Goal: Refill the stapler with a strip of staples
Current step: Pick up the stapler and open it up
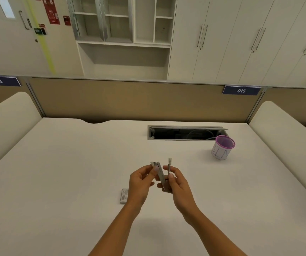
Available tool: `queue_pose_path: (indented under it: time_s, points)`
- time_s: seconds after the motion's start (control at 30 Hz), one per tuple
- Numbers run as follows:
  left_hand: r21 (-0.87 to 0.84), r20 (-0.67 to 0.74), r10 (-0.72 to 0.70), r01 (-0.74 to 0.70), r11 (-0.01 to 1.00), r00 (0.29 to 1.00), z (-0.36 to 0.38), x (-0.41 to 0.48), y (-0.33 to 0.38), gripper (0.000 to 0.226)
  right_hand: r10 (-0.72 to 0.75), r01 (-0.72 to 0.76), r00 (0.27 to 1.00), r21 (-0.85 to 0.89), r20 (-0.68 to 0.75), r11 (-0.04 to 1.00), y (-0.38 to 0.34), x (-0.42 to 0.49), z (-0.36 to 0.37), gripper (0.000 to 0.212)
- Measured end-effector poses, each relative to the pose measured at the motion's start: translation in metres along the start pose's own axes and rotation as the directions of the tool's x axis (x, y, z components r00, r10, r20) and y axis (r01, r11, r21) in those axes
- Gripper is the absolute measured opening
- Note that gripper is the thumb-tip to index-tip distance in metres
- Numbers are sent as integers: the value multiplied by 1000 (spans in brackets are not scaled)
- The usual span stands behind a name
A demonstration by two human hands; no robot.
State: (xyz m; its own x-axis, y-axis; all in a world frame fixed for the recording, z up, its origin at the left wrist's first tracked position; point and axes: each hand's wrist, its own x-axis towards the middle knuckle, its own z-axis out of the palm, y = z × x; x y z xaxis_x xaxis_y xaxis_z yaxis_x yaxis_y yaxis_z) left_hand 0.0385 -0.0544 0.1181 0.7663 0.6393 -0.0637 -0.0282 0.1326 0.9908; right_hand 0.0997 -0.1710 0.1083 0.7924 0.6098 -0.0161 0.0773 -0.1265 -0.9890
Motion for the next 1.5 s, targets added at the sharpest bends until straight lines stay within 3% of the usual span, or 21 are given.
queue_pose_path:
  time_s: [0.1, 0.23, 0.37, 0.47, 0.6, 0.77, 0.93, 1.03, 1.23, 1.37, 1.5]
  points:
    - [-7, -30, 39, -39, 999, 999, 0, -4, 7, 26, -40, 39, 999, 17, 32, 999, -8, -1, -1, 28]
    - [24, 7, 116, -116, 993, 993, -3, -7, 17, 22, -45, 45, 984, 6, 175, 999, -17, -3, -2, 50]
    - [110, 62, 142, -148, 983, 988, -3, -7, 29, 47, -118, 120, 984, -4, 131, 993, -24, -4, 0, 30]
    - [199, 198, 85, -125, 972, 977, -5, -4, 35, 71, -143, 148, 980, -27, 141, 989, -30, -4, -2, 33]
    - [59, 421, 54, -86, 994, 906, -9, -7, 41, 81, -153, 165, 968, -44, 198, 985, -35, -6, -5, 39]
    - [-8, 310, 174, -181, 984, 935, 0, -13, 40, 73, -183, 206, 972, -158, 149, 966, -40, -9, -6, 42]
    - [26, 178, 328, -338, 941, 928, 7, -18, 38, 31, -248, 254, 967, -208, 57, 945, -42, -11, -4, 26]
    - [45, 117, 356, -363, 931, 927, 10, -22, 38, 19, -290, 287, 957, -198, 13, 937, -36, -12, -3, 29]
    - [122, 161, 379, -399, 909, 911, 12, -24, 45, 31, -309, 314, 950, -163, 54, 935, -42, -12, -8, 29]
    - [183, 199, 376, -412, 893, 905, 10, -24, 49, 40, -295, 308, 947, -95, 129, 947, -43, -13, -9, 63]
    - [206, 199, 373, -410, 888, 906, 12, -27, 54, 38, -292, 301, 950, -71, 110, 951, -43, -15, -6, 46]
